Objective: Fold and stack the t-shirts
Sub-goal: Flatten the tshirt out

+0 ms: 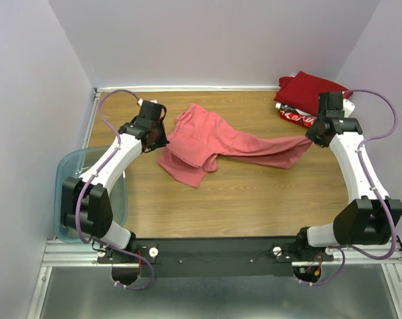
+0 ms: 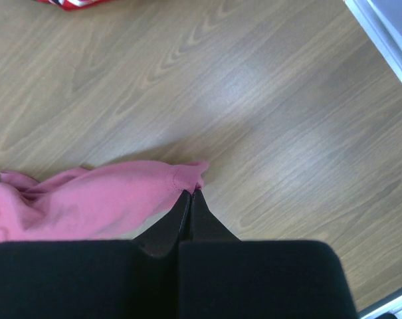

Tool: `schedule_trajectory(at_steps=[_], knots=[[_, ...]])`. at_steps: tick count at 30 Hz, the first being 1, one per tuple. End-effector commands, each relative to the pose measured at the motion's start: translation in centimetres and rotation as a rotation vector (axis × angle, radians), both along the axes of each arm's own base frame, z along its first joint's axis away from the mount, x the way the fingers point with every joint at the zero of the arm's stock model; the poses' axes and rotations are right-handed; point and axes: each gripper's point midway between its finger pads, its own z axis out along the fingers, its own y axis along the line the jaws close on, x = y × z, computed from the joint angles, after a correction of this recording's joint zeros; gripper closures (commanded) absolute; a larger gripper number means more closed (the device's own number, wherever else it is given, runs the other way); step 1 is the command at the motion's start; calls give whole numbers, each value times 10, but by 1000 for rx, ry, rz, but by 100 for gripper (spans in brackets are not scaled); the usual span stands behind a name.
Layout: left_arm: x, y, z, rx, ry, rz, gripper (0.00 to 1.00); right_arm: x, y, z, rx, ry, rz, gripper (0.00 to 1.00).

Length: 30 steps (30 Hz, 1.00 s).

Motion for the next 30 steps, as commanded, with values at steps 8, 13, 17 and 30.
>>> schedule_trajectory(at_steps=[8, 13, 17, 30], knots=[[70, 29, 161, -81, -356, 71, 100, 50, -2, 77, -34, -172, 85, 100], [118, 53, 284, -109, -600, 111, 100, 97, 9, 116, 3, -269, 151, 100], [124, 79, 388, -206, -848, 175, 100, 123, 19, 163, 27, -391, 203, 99], [-37, 75, 533, -371, -1427, 0, 100, 66, 14, 313, -116, -750, 234, 100]])
